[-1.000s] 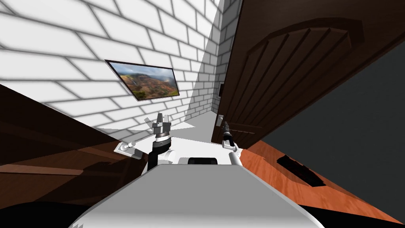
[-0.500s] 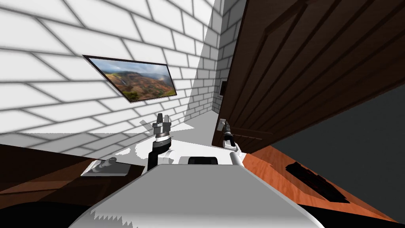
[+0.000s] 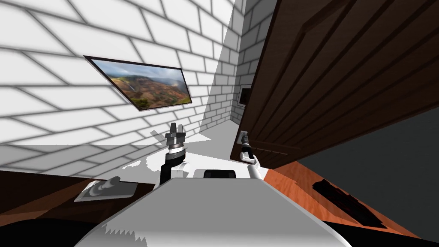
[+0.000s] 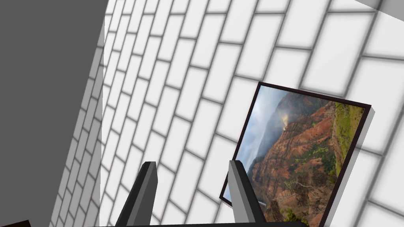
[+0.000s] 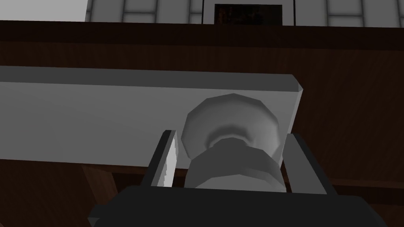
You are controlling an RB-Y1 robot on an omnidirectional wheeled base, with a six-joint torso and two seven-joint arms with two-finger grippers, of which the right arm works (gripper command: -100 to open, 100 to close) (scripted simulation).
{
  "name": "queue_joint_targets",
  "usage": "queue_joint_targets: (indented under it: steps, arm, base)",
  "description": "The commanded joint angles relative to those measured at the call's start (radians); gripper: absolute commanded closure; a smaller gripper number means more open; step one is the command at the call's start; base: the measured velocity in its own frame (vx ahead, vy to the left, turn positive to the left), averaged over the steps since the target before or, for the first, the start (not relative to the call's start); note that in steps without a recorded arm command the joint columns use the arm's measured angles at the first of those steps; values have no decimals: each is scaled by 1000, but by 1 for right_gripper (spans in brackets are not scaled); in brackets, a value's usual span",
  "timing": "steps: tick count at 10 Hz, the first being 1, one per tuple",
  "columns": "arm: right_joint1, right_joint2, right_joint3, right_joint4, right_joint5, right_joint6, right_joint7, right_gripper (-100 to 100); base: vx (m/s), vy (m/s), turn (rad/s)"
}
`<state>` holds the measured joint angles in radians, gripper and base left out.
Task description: Push the door open
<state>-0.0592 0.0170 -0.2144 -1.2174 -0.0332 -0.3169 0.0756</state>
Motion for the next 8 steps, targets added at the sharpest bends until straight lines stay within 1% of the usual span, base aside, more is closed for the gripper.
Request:
queue_joint_targets:
  steps: [1,4,5,6,7,8]
  arm:
    - [0,-1,-1,-1,0,-1,0,100]
    - [0,-1,-1,-1,0,-1,0,100]
    - [3,-22,-18,-5,-3,6,4,100]
    - [4,-25,-23,-6,-4,7,5,100]
    - [5,-34,-37,-11,-7,10,8,100]
    - [7,-38,-48,-14,-9,12,10,100]
  base:
    - [-19,-5,9]
    - [-4,-1,1]
    - [99,53,-45]
    - [164,71,-46]
    - [178,55,-33]
    - [203,74,-53]
